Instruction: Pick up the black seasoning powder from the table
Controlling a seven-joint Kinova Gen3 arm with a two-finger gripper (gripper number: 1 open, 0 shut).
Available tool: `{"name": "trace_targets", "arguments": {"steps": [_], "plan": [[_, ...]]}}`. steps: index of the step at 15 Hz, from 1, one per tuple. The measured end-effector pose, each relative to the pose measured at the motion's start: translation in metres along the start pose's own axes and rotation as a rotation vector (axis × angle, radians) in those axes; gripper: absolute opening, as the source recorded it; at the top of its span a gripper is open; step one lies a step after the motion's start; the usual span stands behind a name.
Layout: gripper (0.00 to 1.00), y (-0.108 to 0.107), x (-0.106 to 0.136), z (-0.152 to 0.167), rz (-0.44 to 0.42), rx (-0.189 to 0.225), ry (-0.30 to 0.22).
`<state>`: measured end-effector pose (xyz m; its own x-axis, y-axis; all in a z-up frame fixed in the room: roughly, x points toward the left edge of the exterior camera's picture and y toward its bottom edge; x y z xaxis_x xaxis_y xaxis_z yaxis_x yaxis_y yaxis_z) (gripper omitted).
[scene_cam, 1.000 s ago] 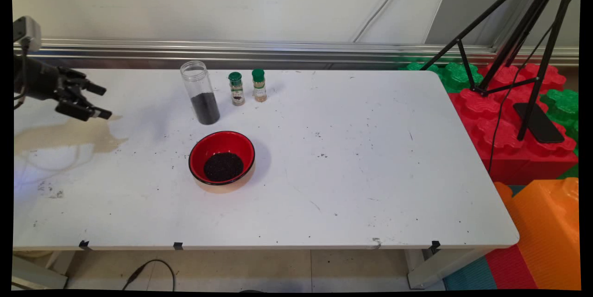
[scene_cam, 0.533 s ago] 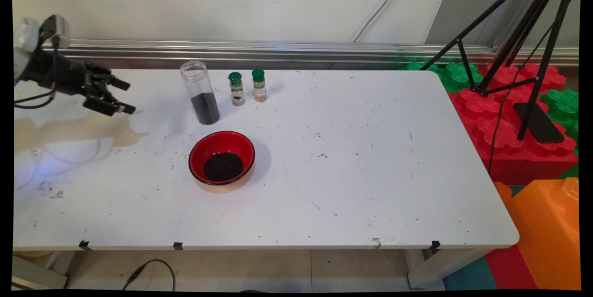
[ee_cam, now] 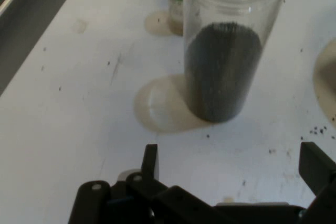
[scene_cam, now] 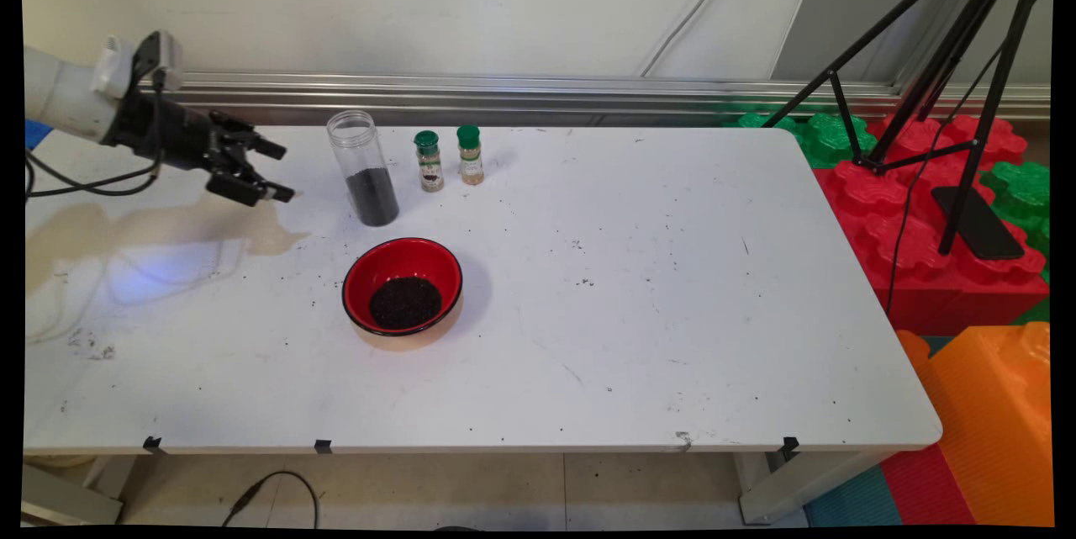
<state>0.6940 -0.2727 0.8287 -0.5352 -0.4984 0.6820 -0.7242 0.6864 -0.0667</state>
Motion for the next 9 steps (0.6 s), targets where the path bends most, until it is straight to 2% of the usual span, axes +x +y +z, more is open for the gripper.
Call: {"name": "trace_targets", "arguments": {"steps": [9], "plan": [[1.0,-0.008,0.003,0.05,0.039,-0.046,0.102]]}}
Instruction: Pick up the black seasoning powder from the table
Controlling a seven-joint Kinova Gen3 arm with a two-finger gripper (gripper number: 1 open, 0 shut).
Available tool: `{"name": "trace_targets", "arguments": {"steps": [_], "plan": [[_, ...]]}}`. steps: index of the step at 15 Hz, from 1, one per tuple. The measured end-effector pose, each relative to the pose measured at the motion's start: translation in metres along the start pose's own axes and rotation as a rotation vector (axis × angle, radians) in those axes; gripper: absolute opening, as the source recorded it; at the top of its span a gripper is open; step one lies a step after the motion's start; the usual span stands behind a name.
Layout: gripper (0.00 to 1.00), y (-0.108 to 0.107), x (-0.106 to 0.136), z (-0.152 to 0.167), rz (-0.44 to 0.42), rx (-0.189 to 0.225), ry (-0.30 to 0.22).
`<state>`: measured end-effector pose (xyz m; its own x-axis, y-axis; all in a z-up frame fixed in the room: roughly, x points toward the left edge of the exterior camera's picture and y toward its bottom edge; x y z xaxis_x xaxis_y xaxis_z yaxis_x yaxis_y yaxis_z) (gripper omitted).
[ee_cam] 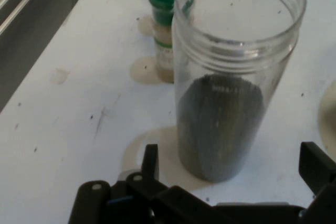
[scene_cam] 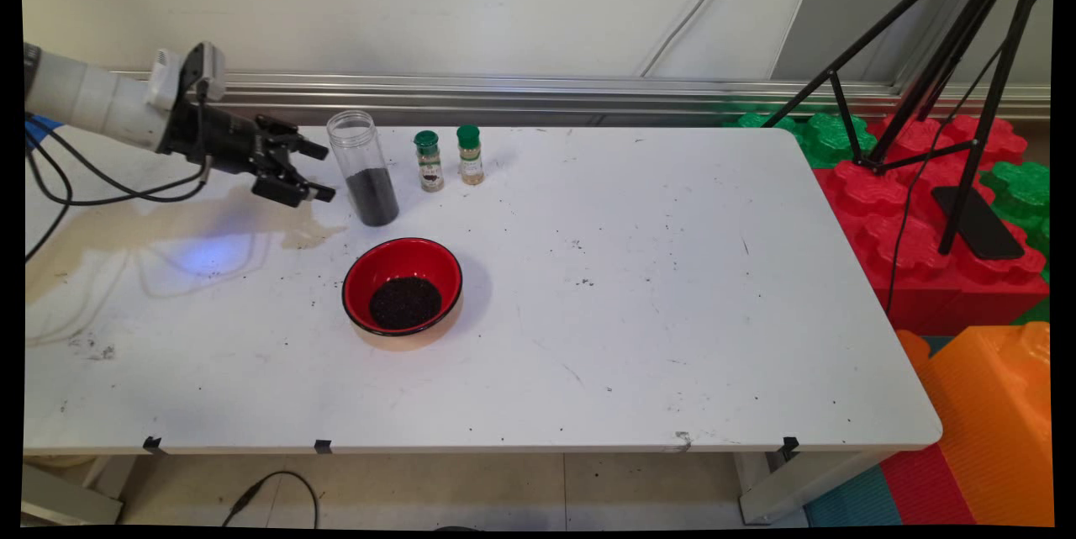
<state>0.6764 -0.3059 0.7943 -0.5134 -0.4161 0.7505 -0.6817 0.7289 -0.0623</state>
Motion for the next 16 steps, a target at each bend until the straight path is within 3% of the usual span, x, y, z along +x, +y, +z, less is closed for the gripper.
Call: {"name": "trace_targets", "arguments": {"steps": [9,16], "plan": [[1.0,-0.003,-0.013,0.051,0.026,-0.045,0.131],[1.0,-0.004,-0.023,0.073,0.027,-0.049,0.192]]}}
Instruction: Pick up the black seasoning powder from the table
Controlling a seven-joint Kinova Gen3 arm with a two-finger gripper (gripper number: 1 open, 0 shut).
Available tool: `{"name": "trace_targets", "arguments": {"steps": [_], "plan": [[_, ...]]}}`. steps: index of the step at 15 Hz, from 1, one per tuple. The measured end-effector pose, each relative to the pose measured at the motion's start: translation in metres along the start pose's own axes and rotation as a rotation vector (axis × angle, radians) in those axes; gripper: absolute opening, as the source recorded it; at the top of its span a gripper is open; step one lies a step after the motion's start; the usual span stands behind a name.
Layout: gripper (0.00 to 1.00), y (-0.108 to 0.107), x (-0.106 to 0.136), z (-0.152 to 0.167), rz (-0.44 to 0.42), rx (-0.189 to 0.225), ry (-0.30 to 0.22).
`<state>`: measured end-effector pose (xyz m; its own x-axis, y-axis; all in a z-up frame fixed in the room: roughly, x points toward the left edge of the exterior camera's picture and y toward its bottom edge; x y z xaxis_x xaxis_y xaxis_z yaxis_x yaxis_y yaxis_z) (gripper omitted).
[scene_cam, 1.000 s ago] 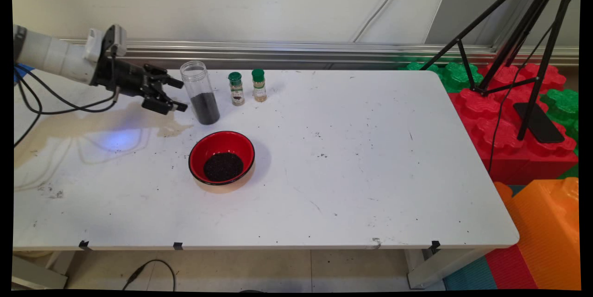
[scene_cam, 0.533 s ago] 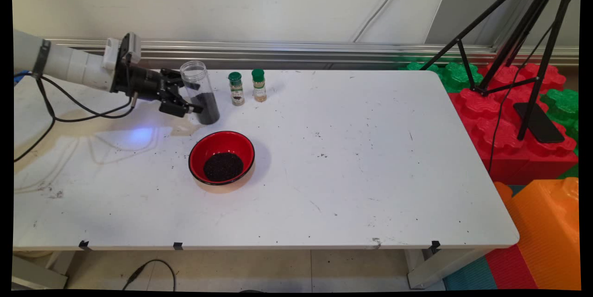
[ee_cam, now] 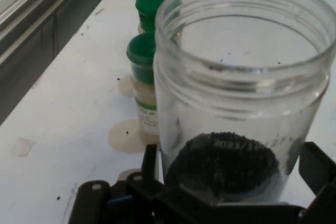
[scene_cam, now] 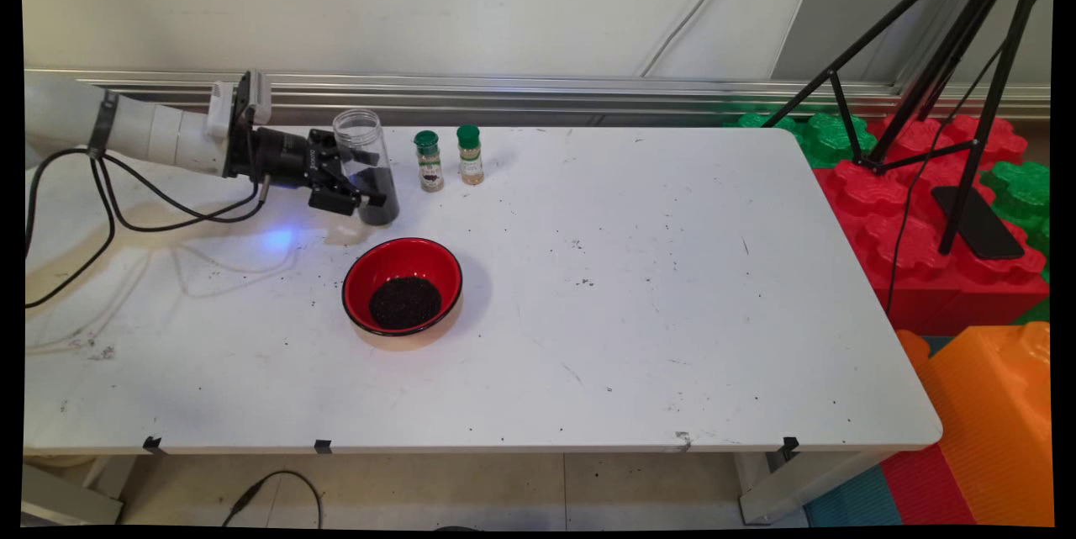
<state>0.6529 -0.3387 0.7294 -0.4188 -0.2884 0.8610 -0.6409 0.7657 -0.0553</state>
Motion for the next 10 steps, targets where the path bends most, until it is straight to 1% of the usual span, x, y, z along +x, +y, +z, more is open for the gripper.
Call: {"name": "trace_targets", "arguments": {"steps": [10], "plan": [[1.0,0.0,-0.015,0.008,0.009,0.012,0.052]]}}
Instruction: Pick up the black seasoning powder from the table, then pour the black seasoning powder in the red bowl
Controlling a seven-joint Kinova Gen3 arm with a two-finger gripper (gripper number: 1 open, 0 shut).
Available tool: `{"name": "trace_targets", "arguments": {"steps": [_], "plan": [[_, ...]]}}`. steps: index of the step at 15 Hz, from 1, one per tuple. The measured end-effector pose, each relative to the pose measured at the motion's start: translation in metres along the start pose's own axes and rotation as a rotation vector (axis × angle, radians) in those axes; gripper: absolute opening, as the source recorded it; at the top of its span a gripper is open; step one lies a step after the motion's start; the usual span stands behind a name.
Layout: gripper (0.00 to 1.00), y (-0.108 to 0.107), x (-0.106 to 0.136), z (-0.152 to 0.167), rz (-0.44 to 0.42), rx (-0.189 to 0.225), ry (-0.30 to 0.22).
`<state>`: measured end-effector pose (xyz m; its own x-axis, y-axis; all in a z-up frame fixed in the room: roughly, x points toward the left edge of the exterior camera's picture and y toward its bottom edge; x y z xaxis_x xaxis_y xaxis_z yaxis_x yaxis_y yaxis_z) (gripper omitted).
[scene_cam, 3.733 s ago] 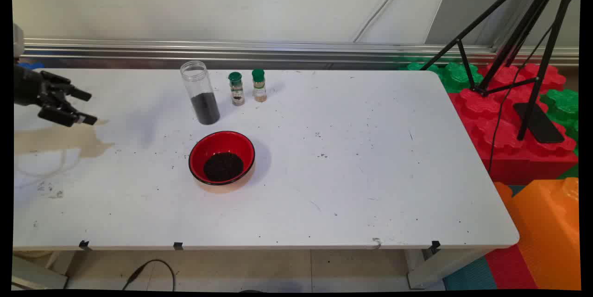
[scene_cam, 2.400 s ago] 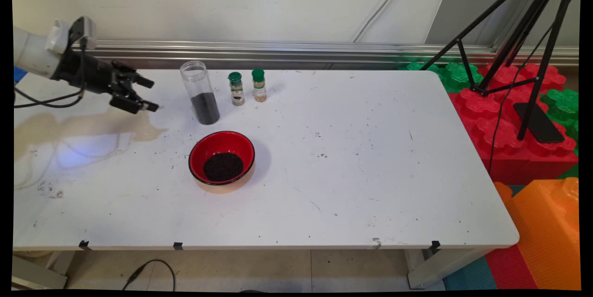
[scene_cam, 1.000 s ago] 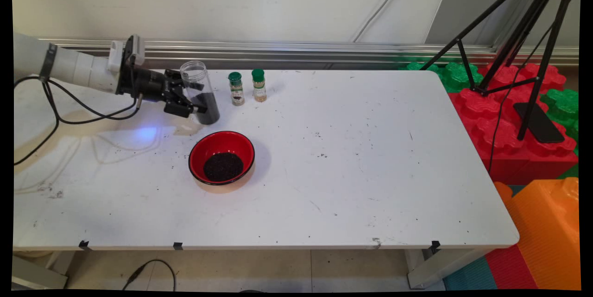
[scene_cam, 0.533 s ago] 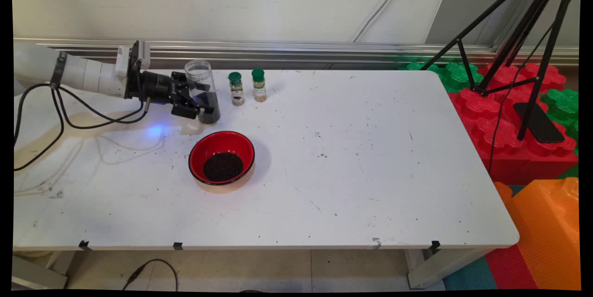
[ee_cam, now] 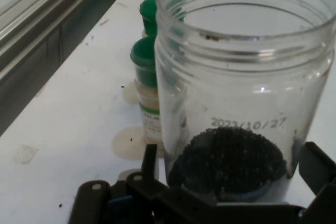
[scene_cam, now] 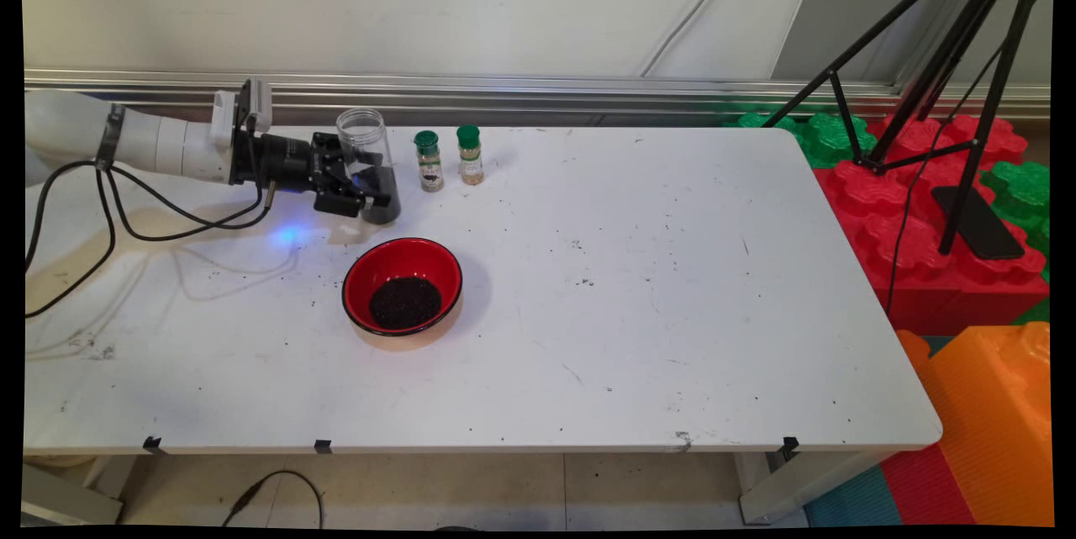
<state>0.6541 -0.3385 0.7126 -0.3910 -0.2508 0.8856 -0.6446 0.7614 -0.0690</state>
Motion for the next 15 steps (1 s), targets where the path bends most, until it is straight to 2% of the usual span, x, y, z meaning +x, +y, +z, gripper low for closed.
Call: {"name": "trace_targets", "arguments": {"steps": [7,8,15], "plan": [[1.0,0.0009,-0.0068,-0.0002,0.001,0.009,0.032],[0.0,0.0012,-0.0072,-0.0005,0.001,0.009,0.036],[0.0,0.0032,-0.0099,-0.0015,0.002,0.009,0.054]]}}
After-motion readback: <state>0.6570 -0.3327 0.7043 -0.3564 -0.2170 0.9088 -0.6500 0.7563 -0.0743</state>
